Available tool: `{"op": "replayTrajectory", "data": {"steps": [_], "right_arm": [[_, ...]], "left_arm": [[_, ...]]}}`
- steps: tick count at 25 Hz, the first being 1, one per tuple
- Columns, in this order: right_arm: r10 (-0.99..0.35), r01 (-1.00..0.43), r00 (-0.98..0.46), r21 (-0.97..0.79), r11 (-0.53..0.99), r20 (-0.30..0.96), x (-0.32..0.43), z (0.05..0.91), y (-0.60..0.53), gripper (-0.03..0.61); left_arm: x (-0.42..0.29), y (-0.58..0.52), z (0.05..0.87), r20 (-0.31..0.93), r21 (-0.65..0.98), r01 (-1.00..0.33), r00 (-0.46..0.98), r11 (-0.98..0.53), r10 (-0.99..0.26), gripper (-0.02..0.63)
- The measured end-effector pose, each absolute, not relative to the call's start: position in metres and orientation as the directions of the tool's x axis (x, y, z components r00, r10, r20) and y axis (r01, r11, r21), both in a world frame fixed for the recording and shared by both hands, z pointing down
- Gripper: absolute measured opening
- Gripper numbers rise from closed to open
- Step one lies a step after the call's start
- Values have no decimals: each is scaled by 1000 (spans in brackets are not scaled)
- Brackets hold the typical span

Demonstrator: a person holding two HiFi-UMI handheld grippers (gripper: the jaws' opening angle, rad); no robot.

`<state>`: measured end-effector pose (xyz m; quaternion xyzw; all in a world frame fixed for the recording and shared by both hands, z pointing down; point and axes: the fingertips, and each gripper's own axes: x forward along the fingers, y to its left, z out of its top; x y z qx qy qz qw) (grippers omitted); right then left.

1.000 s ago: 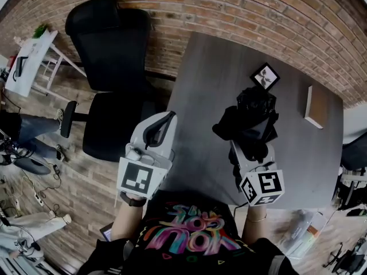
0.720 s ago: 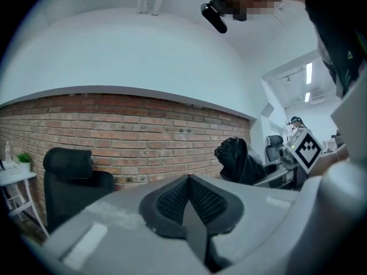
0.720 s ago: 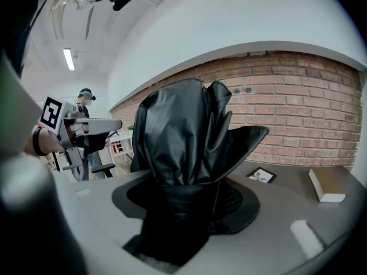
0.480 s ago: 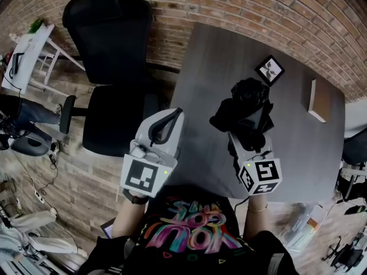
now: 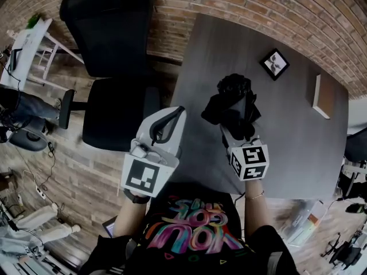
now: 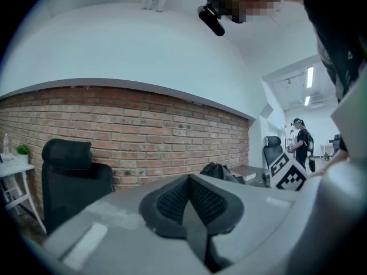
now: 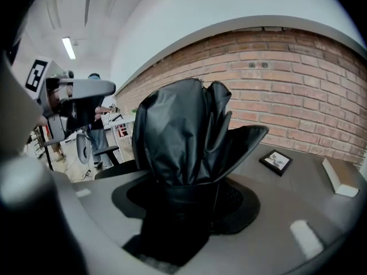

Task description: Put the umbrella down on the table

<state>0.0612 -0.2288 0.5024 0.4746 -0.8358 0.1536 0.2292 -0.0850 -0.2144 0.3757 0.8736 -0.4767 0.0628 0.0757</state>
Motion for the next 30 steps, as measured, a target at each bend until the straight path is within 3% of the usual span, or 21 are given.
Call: {"op": "replayTrajectory", "data": {"steps": [18, 30], "right_arm": [[-555, -833, -426, -69, 550, 714, 38, 608, -231, 261], [-563, -838, -430, -80, 540, 706, 38, 613, -234, 242]], "left_arm": [[-94, -211, 379, 183, 76, -860, 510, -505, -841, 0], [-91, -200, 377, 176, 75, -865, 501, -496, -847, -1]]}}
